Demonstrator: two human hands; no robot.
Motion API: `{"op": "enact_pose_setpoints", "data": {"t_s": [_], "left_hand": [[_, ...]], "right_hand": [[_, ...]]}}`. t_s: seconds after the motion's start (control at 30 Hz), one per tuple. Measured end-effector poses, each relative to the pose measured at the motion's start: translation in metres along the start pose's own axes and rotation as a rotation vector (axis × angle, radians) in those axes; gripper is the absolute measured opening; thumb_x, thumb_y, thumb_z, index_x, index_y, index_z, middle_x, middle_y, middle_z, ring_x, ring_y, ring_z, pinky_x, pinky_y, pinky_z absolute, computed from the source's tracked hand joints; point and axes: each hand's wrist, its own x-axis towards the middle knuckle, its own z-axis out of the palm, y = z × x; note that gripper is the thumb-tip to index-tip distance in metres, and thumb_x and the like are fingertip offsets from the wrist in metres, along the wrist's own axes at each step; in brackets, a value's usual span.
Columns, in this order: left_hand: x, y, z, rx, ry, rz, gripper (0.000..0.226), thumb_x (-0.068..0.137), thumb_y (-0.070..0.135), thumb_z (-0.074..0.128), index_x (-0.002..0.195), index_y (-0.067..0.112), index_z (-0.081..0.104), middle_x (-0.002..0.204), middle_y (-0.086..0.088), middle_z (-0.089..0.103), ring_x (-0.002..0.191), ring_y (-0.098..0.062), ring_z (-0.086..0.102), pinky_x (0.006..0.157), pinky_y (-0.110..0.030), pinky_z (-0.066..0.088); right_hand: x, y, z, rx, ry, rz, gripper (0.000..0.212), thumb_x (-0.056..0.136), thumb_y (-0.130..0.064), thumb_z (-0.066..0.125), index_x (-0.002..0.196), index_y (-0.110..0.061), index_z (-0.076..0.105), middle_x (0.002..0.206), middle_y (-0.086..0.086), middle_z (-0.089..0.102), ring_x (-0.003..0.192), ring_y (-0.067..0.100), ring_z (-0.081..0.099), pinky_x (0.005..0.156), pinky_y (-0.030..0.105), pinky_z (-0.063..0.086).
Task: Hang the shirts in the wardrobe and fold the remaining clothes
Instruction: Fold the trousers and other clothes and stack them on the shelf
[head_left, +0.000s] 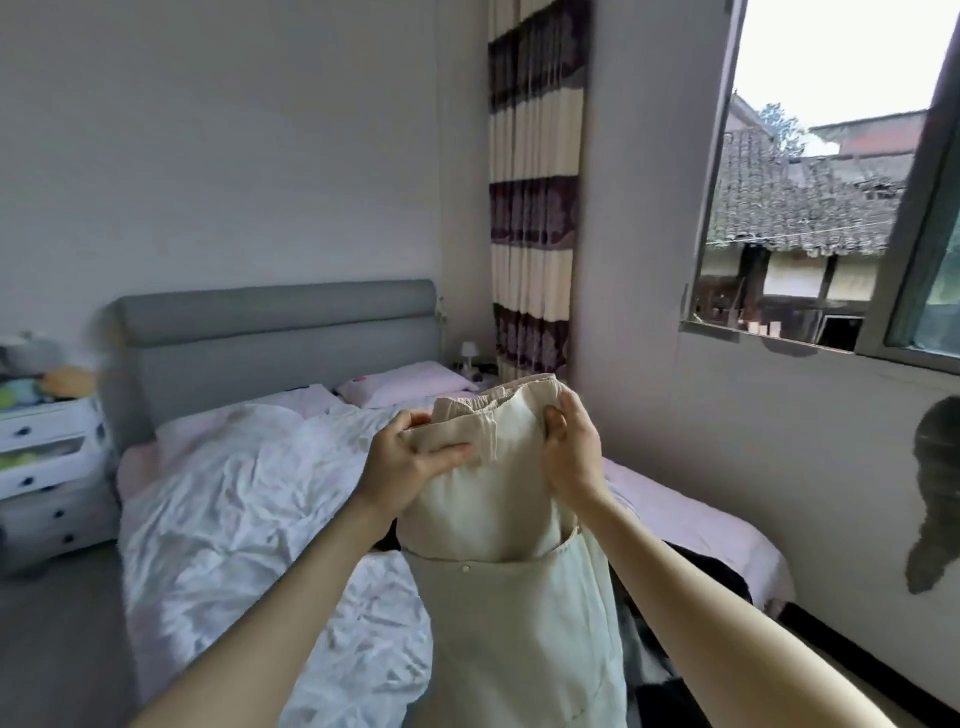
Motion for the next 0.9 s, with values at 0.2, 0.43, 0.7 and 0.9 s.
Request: {"op": "enact_pose_setpoints", "data": {"t_s": [0.2, 0.43, 0.7, 0.9], "left_hand": [[0.134, -0.124, -0.091, 0.020, 0.182, -0.155, 0.038, 0.064, 0.012, 0.084, 0.091, 0.019, 0.058, 0.084, 0.004, 0.063, 0.073, -0.008, 0.061, 0.058, -0.010, 0.046], [0.236, -0.308, -0.157, 0.281, 0.323, -0.324, 0.052, 0.073, 0.018, 0.078, 0.118, 0.012, 0.053, 0.119, -0.009, 0.059, 0.107, -0.024, 0.054, 0.091, -0.033, 0.041], [0.214, -0.473, -0.141, 0.710, 0.128, -0.648, 0.068, 0.086, 0.030, 0.060, 0.144, 0.014, 0.027, 0.148, -0.010, 0.032, 0.135, -0.029, 0.029, 0.109, -0.044, 0.026], [0.131, -0.525, -0.081, 0.855, -0.114, -0.632, 0.061, 0.092, 0.026, 0.052, 0.145, 0.012, 0.027, 0.154, -0.009, 0.021, 0.143, -0.025, 0.013, 0.113, -0.034, 0.012]], "right_hand": [[0.072, 0.059, 0.179, -0.028, -0.250, 0.091, 0.023, 0.095, -0.008, 0.043, 0.112, -0.009, 0.059, 0.104, 0.008, 0.064, 0.095, 0.023, 0.056, 0.071, 0.023, 0.033], [0.096, 0.171, 0.349, -0.229, -0.484, 0.178, 0.029, 0.096, -0.023, 0.044, 0.123, -0.020, 0.054, 0.114, 0.008, 0.064, 0.107, 0.030, 0.057, 0.084, 0.037, 0.042], [0.017, 0.317, 0.392, -0.388, -0.822, 0.536, 0.048, 0.099, -0.017, 0.035, 0.146, -0.013, 0.026, 0.149, 0.011, 0.032, 0.134, 0.025, 0.035, 0.105, 0.033, 0.030], [-0.069, 0.390, 0.331, -0.544, -0.758, 0.731, 0.040, 0.096, -0.011, 0.036, 0.135, -0.010, 0.044, 0.138, 0.013, 0.047, 0.125, 0.027, 0.045, 0.096, 0.029, 0.035]]}}
